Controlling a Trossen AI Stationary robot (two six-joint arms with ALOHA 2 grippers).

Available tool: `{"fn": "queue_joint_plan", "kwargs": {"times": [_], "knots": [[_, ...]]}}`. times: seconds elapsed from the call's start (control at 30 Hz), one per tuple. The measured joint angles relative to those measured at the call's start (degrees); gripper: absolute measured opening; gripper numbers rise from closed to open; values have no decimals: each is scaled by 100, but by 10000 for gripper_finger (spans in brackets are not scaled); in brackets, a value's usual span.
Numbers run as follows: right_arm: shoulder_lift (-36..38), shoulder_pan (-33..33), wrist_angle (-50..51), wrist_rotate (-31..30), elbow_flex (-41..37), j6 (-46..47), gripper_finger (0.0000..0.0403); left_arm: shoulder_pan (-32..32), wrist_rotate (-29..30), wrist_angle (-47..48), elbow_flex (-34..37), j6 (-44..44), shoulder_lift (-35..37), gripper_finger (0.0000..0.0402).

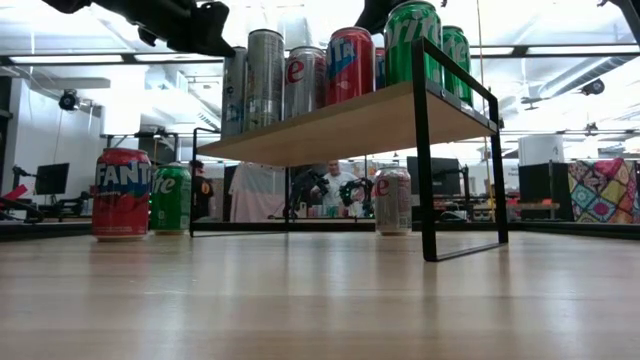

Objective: Place canned beverage on shelf
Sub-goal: Adjust the blue soda can, then put the silver soda can on the shelf aligned with the other silver soda can

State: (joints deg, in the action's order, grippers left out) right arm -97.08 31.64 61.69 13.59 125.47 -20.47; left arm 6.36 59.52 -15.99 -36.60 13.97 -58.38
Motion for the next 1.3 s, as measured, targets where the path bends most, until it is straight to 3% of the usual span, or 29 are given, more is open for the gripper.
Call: {"fn": "queue_joint_plan", "kwargs": {"times": [0.13,0.3,0.57,0.73,0.97,1.3], "knots": [[4,37,185,-198,0,319,13,123,-2,-3,-14,0,12,0],[17,259,566,-1335,0,955,13,444,-4,-27,-101,153,42,0],[22,874,1191,-1365,-455,1893,13,849,-9,-34,-307,477,77,0],[58,1068,1141,-1366,-1056,1888,13,940,-8,-22,-377,621,78,0],[931,1202,-337,-672,-2528,1702,13,1088,-8,-22,-380,612,81,0],[2743,1215,-3095,-560,-5685,1568,13,1123,-52,-132,-380,618,82,0]]}}
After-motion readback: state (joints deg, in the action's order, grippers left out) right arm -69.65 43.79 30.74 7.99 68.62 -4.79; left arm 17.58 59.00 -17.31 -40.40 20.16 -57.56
